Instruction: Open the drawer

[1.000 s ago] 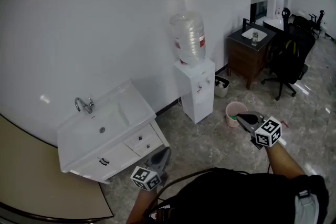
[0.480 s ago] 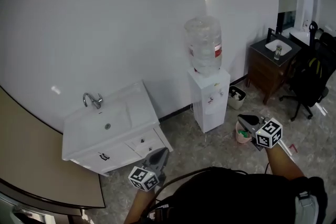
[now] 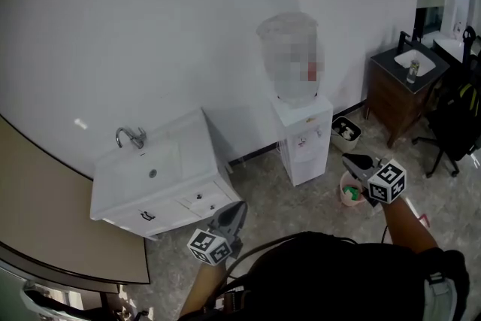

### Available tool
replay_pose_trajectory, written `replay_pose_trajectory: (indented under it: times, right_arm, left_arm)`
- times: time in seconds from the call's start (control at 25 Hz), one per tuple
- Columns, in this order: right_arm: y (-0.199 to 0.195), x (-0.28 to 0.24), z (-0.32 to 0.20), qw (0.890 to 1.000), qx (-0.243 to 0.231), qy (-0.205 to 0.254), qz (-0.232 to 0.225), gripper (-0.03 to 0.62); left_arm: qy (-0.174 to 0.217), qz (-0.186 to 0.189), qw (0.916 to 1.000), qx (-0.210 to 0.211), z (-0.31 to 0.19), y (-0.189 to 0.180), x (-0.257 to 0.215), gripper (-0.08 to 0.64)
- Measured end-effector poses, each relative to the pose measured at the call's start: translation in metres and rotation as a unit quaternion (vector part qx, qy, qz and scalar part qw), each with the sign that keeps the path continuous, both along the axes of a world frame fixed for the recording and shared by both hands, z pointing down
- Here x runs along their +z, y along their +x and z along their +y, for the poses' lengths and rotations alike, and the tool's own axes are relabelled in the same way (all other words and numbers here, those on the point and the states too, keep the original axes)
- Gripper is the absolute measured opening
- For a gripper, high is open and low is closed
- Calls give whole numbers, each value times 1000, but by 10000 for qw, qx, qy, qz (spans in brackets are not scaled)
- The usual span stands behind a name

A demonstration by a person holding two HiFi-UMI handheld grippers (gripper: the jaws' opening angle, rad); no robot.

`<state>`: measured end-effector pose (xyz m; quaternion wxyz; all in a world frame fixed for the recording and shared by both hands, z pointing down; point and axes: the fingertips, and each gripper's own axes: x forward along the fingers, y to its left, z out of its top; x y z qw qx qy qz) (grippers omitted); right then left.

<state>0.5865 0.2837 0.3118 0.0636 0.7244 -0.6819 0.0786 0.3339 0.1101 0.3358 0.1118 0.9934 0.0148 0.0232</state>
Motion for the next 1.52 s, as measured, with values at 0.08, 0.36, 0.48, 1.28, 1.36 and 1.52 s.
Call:
replay_pose_trajectory:
  times: [0.08,0.36,0.48,1.28,1.36,1.52]
  right_arm:
    - [12,5,-4,10000,-8,-26,-33,-3]
    - [54,12,-37,9996,244,-134,-22,-3]
    - [66,4,-69,9992,334,-180,126,-3]
    - [91,-12,-316,9991,250,-310,163,-3]
    - [92,-11,-342,9995,29,-288,137,-3]
    - [93,-5,-392,9977,-588,-309,125,-3]
  left_arm:
    - [6,-38,10000,-15,-6,12,2,0]
    - [-85,108,9996,227,-51,64,8,0]
    - [-80,222,9990,378,-90,85,8,0]
    - [-157,299,9993,134,-336,96,19,0]
    - [-234,253,9993,-109,-353,88,23,0]
    - [-204,234,9982,-508,-370,88,23,0]
